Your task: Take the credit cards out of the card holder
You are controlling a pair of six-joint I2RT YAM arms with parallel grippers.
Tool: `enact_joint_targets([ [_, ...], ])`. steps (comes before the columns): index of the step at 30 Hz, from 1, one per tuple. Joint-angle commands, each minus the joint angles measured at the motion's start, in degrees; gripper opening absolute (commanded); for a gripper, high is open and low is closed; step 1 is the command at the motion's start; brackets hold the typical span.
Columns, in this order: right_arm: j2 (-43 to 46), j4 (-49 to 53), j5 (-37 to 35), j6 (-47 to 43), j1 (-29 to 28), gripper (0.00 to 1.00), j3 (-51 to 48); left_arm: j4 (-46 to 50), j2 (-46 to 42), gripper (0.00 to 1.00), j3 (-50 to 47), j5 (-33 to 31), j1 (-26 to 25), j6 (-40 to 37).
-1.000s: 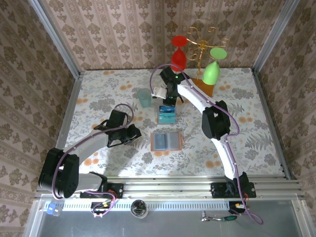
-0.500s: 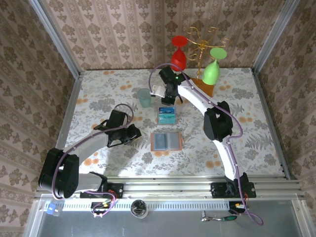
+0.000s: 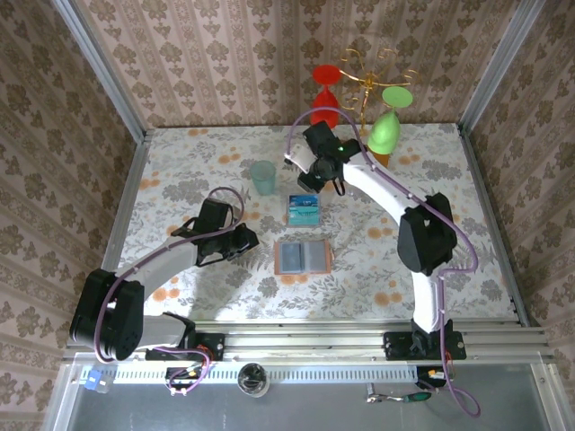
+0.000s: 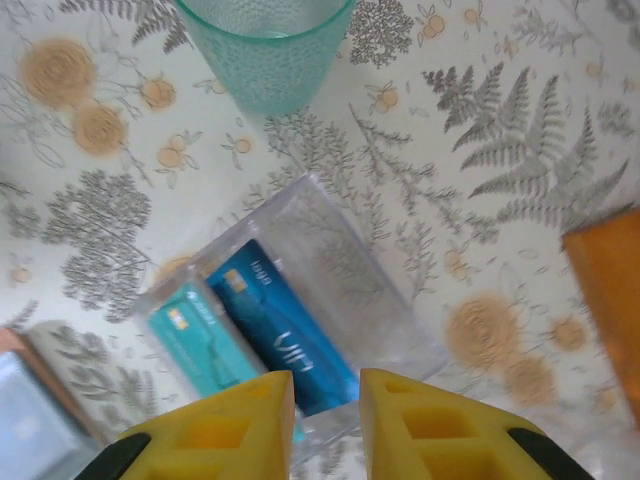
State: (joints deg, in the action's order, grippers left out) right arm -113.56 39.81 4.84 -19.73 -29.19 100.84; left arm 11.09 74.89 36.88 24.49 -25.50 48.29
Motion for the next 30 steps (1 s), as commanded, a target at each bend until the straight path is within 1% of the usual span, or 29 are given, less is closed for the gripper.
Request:
enact_joint_targets([
  [1,5.5,-6.2,5.1,15.5,-0.4,0.25,-6.9,-2.4,1.8,0.14,-0.4,1.0,-2.7,0.7],
  [3,8.2,-8.7,8.0,20.9,-0.4,0.26,-11.8,-2.9,2.6,0.14,-0.2,0.5,-4.1,0.9],
  [4,9.6,-11.5,8.6,24.2,-0.4,0.26,-14.2,-3.4,2.9,0.14,-0.3,0.2,-4.9,1.2],
  [7,12.5,-14.3,10.3,32.7,-0.5,0.26,-20.1,-5.5,4.1,0.14,-0.8,-0.1,-6.7,2.3],
  [13,16.5,-19.3,14.6,45.2,-1.2,0.27,-29.6,-7.8,7.1,0.11,-0.9,-0.9,-9.8,3.5],
  [21,18.9,-23.9,16.9,55.4,-2.7,0.27,-37.8,-7.7,9.6,0.07,-0.7,-2.5,-10.9,3.3],
  [24,18.4,-23.8,18.3,57.1,-3.0,0.28,-38.8,-7.0,10.6,0.06,-0.5,-2.5,-11.1,2.7],
  [30,18.9,-25.0,17.9,60.6,-4.2,0.27,-41.8,-7.3,12.0,0.04,-0.2,-1.8,-11.1,2.2],
])
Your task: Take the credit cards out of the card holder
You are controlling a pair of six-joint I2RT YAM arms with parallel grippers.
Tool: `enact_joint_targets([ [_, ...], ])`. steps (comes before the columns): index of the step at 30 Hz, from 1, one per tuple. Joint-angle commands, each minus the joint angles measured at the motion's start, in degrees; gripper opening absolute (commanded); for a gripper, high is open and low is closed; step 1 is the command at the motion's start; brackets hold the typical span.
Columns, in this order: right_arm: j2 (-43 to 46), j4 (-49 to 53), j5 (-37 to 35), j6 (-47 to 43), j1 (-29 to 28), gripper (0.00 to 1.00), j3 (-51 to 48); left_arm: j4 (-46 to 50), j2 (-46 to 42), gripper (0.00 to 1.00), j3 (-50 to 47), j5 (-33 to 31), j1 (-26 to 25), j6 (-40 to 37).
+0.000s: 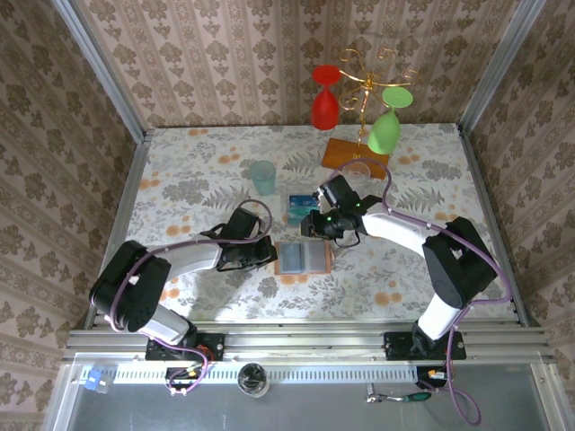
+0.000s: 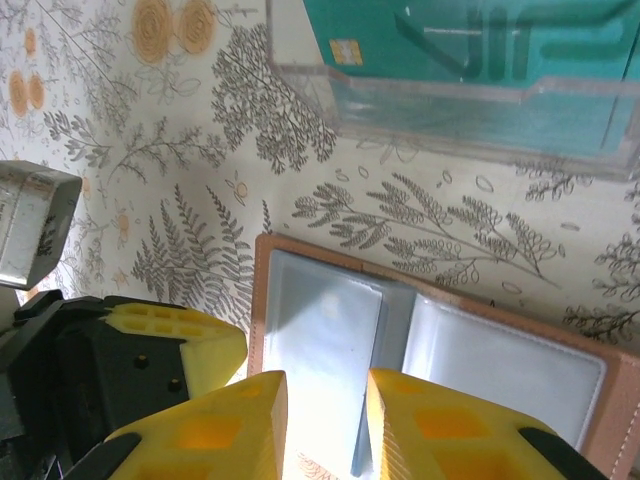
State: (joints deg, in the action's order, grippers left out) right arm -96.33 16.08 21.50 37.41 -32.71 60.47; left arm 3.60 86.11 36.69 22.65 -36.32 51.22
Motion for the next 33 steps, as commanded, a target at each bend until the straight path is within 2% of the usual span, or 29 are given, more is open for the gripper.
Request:
enact_joint_targets([
  [1,1.7,-1.0,1.0,4.0,-0.8,0.27,-1.6,-0.2,1.2,0.04,0.0,0.4,-0.2,-0.7],
  [9,2.1,-1.0,1.8,5.9,-2.0,0.28,-2.6,0.0,2.4,0.04,0.1,0.7,-0.2,-0.9],
  [20,-0.5,-3.3,3.6,8.2,-4.1,0.4,-2.8,1.0,2.9,0.03,0.5,0.5,0.0,-1.7],
  [33,-4.3,-5.2,4.3,10.8,-6.0,0.37,-2.3,1.0,2.5,0.03,0.2,0.7,0.5,-2.0],
])
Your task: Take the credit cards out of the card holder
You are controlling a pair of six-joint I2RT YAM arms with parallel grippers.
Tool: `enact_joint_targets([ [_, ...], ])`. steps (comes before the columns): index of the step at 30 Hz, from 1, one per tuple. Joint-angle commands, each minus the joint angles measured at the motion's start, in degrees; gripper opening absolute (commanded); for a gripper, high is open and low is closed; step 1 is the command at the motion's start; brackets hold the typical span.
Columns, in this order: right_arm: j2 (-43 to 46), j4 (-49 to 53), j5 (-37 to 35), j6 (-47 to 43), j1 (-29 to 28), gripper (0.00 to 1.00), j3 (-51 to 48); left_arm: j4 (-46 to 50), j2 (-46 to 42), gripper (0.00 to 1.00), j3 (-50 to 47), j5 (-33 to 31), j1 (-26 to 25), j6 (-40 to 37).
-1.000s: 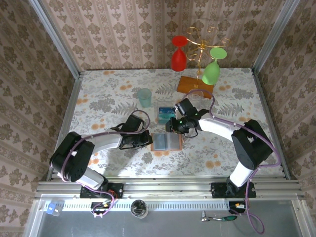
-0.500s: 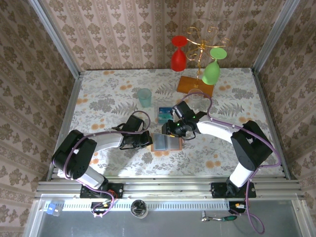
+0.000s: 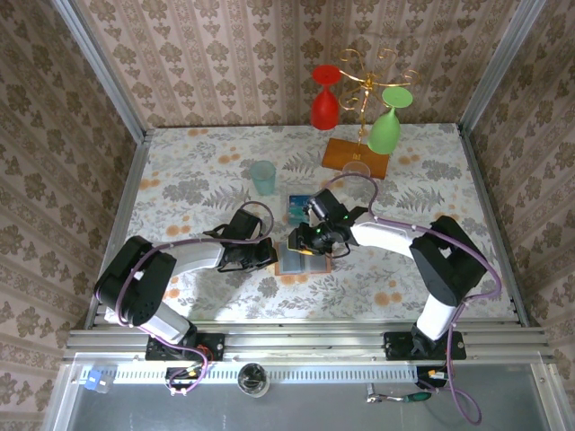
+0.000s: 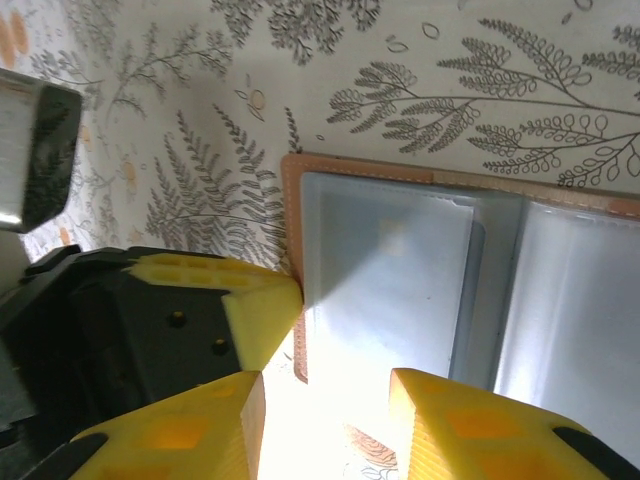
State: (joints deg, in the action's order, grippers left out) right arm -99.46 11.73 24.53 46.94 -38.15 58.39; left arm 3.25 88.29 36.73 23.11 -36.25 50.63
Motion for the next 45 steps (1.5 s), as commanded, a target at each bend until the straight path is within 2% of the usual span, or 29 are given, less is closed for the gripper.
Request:
enact_joint_targets([
  [1,-1.5,-1.0,1.3,1.4,-0.7,0.37,-0.2,1.3,0.3,0.03,0.1,0.3,0.5,-1.4],
  [25,-5.2,-1.0,1.4,1.8,-2.0,0.32,1.1,1.0,-0.1,0.03,-0.7,1.0,1.2,-1.5],
  [45,-2.7,8.5,-6.8,-1.8,-2.1,0.33,2.1,1.9,-0.7,0.03,-0.7,0.7,1.4,-1.6],
])
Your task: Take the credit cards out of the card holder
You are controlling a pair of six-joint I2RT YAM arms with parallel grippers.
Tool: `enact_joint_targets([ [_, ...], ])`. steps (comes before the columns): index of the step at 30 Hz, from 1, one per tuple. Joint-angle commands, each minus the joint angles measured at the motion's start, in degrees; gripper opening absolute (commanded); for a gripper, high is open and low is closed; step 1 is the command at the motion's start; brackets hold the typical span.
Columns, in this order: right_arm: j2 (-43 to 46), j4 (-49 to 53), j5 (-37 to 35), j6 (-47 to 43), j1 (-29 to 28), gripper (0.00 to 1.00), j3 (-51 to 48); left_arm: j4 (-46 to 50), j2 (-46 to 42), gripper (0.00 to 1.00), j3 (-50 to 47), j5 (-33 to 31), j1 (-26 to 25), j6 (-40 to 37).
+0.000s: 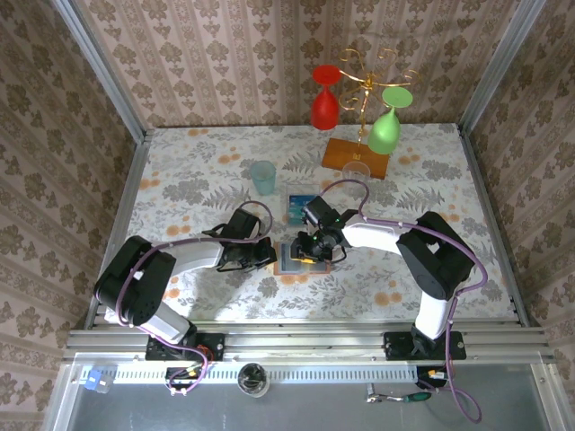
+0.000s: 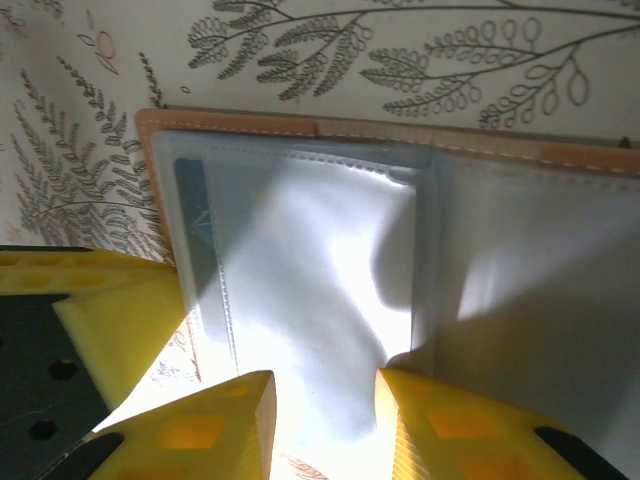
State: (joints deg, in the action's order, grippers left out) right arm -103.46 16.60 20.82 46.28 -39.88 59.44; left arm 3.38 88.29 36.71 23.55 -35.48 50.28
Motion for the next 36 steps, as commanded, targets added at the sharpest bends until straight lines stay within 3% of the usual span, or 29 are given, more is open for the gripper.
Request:
enact_joint_targets([
  [1,1.3,3.7,-3.2,-1.2,-0.3,0.33,0.9,1.8,-0.7,0.03,-0.6,0.2,0.6,-1.2],
  [11,2.1,1.4,-2.7,-0.6,-0.2,0.32,-0.9,3.3,-2.5,0.04,0.5,-0.5,0.5,-1.1],
  [21,2.8,-1.4,-0.8,0.2,1.0,0.29,-2.9,4.5,-4.7,0.1,4.7,-1.3,-0.5,0.1],
  [36,4.1,-8.1,3.9,2.5,3.9,0.27,-7.7,-6.2,-0.3,0.27,3.2,2.7,-2.6,5.5],
])
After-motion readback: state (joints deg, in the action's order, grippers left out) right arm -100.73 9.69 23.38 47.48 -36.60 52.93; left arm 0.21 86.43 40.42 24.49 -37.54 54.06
